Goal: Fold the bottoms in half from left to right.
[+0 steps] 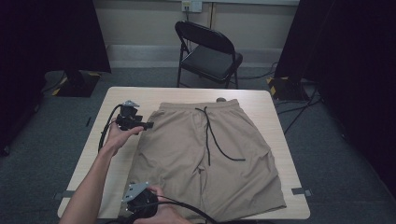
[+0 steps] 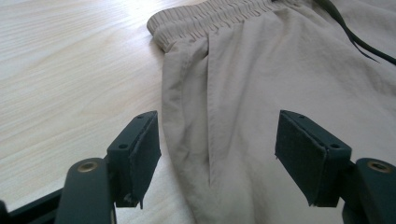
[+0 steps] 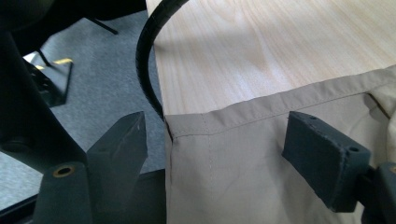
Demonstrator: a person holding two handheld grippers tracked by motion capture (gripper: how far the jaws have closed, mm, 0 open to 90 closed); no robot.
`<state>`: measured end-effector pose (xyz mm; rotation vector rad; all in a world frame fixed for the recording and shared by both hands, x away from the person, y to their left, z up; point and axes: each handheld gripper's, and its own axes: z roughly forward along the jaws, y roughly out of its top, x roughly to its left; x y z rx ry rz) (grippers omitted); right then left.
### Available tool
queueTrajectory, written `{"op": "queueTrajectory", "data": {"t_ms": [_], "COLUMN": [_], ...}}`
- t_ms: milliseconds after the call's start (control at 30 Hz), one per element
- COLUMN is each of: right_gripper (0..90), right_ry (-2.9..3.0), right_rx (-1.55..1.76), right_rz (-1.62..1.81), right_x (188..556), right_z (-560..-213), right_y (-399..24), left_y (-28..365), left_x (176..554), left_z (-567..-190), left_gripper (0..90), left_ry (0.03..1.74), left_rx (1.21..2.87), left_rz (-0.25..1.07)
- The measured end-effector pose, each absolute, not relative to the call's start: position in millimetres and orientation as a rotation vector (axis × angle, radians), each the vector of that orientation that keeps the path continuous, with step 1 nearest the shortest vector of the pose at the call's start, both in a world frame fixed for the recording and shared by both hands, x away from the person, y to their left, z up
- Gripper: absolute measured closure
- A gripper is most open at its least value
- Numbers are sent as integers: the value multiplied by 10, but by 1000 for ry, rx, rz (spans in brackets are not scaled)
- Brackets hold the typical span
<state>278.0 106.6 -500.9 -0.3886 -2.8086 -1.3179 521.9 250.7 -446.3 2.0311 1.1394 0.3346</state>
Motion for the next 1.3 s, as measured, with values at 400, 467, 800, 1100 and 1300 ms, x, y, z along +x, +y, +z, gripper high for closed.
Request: {"op": "queueTrajectory", "data": {"t_ms": [400, 467, 800, 1100, 1300], "right_gripper": [530, 636, 860, 868, 867], "right_ry": [-2912, -2911, -2890, -2859, -2839], "right_rx": [-416, -414, -478, -473, -471], "right_rz": [-1340, -1343, -1341, -1336, -1340], "right_x": [2787, 2839, 2911, 2906, 2921], "right_z": [-4996, -4992, -4984, -4982, -4989], "right_y": [1038, 1008, 968, 918, 905], "left_y": [2561, 2559, 2523, 2426, 2370], "left_x": [5206, 5208, 5311, 5505, 5600], "left_z": [-4488, -4498, -4594, -4747, -4777], "left_gripper": [311, 311, 310, 391, 391], "left_ry": [1167, 1159, 1166, 1185, 1189], "left_rx": [2008, 2018, 2013, 2004, 1997], "left_rz": [316, 316, 301, 304, 332]}}
